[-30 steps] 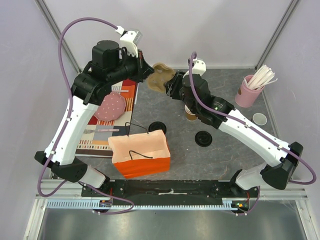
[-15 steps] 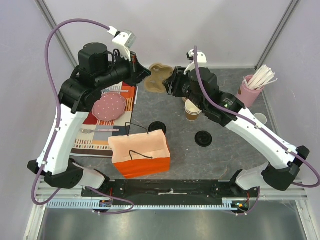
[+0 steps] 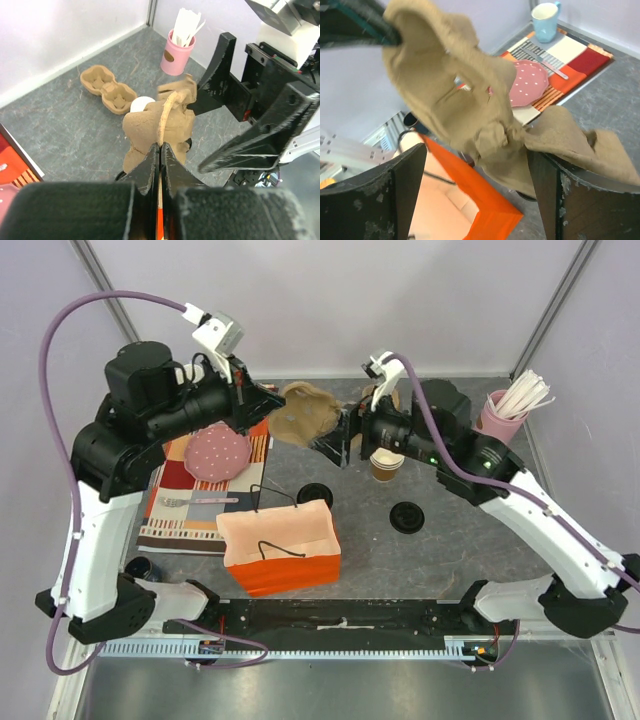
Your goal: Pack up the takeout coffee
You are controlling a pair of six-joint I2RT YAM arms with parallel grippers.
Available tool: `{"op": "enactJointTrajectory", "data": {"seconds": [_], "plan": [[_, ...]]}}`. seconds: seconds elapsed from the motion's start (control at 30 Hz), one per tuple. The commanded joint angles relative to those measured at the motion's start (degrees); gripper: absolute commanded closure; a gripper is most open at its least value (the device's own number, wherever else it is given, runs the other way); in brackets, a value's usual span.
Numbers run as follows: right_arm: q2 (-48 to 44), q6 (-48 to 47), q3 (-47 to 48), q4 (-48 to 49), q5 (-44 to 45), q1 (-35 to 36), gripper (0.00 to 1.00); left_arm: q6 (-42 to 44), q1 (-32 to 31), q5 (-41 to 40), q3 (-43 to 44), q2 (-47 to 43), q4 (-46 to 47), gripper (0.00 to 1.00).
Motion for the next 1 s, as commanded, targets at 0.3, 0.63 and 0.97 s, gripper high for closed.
{"op": "enactJointTrajectory", "data": {"seconds": [0.3, 0.63, 0.97], "plan": [[-11.3, -6.5, -1.8, -3.1, -16.7, 0.0, 0.1, 5.1, -0.2, -0.9, 1.0, -6.6, -1.3, 0.98], [-17.7, -7.6, -5.1, -3.3, 0.7, 0.1, 0.21, 5.3, 2.6, 5.3, -3.5, -13.6, -2.1, 0.98], [-15.5, -15.8, -0.9, -2.8, -11.1, 0.1, 0.25, 2.7, 7.0, 9.3, -6.9, -18.7, -2.3, 0.98]]}}
